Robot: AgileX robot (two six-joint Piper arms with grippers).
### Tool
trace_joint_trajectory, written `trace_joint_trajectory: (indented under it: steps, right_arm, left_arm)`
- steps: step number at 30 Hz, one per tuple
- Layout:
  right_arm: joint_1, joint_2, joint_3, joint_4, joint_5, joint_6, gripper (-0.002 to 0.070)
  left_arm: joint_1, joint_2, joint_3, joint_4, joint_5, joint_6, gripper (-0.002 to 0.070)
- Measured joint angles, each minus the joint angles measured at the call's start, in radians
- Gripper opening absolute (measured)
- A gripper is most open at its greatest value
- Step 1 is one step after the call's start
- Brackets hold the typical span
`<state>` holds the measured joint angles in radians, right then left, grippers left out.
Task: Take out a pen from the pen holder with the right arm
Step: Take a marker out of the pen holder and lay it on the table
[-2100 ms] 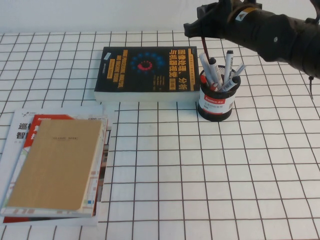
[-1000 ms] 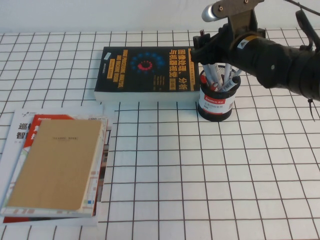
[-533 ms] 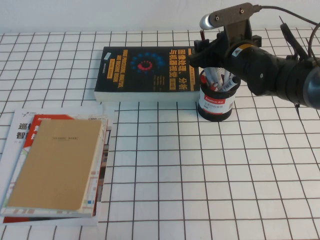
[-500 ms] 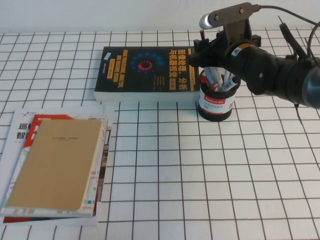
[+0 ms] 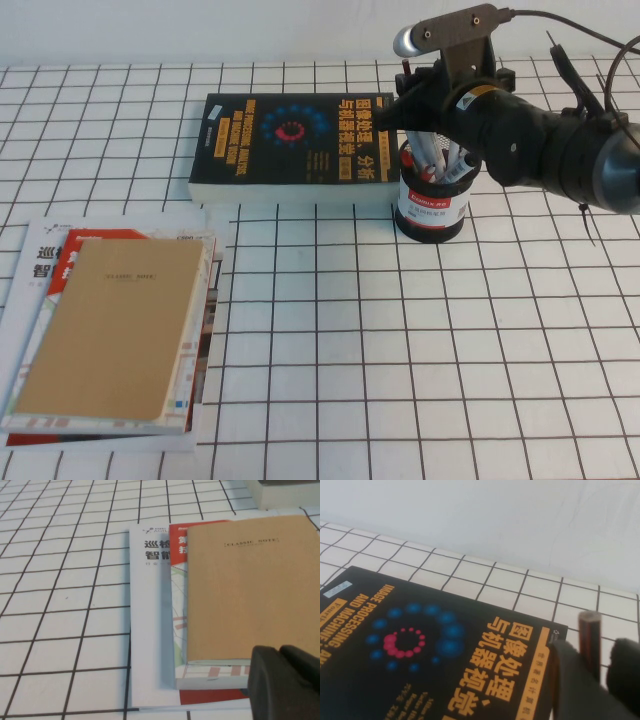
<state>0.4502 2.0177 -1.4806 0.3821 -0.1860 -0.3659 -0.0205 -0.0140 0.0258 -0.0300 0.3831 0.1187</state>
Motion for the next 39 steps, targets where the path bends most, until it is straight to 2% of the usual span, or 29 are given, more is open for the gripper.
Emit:
trace_joint_trajectory:
  steps: [4,6,18,27,35,39]
  right_arm:
    - [0.0,0.0,0.0,0.0,-0.002,0.0,0.0052]
    - [0.0,0.0,0.0,0.0,-0.007,0.0,0.0035]
    - [0.0,-0.009,0.0,0.0,0.009,0.0,0.0035]
    - [0.0,-0.166,0.0,0.0,0.081,0.0,0.0034]
    - [0.0,-0.342,0.0,0.0,0.212,-0.001,0.0034]
    - [0.0,-0.439,0.0,0.0,0.338,0.023,0.0034]
  left_arm:
    - [0.0,0.0,0.0,0.0,0.0,0.0,-0.0004]
    - [0.0,0.0,0.0,0.0,0.0,0.0,-0.0004]
    - [0.0,0.0,0.0,0.0,0.0,0.0,-0.0004]
    - [0.0,0.0,0.0,0.0,0.0,0.0,-0.0004]
    - [0.0,0.0,0.0,0.0,0.0,0.0,-0.0004]
    - [0.0,0.0,0.0,0.0,0.0,0.0,-0.0004]
